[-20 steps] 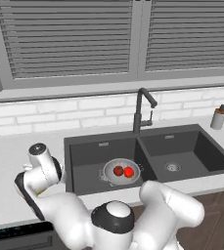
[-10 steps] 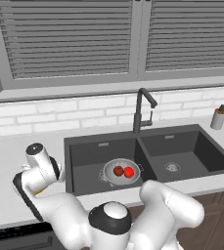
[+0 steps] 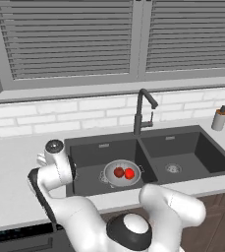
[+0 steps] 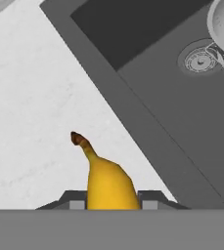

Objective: Put the colander in the sink, put the banana, apple, apple in the colander, and turn on the sink faucet and pour water over the colander.

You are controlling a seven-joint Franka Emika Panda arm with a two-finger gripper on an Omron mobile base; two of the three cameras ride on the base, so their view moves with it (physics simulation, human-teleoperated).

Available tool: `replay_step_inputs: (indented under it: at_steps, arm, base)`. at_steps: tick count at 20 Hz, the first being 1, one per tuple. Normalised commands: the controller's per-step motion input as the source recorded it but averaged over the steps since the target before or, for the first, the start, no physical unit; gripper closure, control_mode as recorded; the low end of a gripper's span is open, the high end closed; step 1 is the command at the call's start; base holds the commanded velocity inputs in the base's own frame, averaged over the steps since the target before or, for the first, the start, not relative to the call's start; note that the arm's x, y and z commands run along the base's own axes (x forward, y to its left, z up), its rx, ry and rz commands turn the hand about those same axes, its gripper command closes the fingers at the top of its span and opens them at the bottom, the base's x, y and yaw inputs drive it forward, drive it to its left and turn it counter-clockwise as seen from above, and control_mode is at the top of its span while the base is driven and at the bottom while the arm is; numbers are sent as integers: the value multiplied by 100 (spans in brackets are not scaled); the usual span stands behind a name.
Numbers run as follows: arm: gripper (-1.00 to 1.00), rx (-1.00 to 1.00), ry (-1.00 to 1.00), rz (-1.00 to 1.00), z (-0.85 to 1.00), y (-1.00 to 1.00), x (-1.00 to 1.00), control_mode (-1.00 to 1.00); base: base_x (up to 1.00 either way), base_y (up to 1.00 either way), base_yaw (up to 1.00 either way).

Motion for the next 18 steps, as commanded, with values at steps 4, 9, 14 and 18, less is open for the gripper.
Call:
replay_step_inputs:
  at_steps: [4,9,14,18]
  arm:
    - [100,37,-4,-27,93,-100,-23,-100]
    - [100,38,0,-28,89,-100,-4,-100]
    - [100,19,19,-38,48,-95,-2,-100]
    - [100,-3,32,-46,4,-80,0,-100]
  base:
    - [0,0,0]
    - [0,0,0]
    - [0,0,0]
    - [0,0,0]
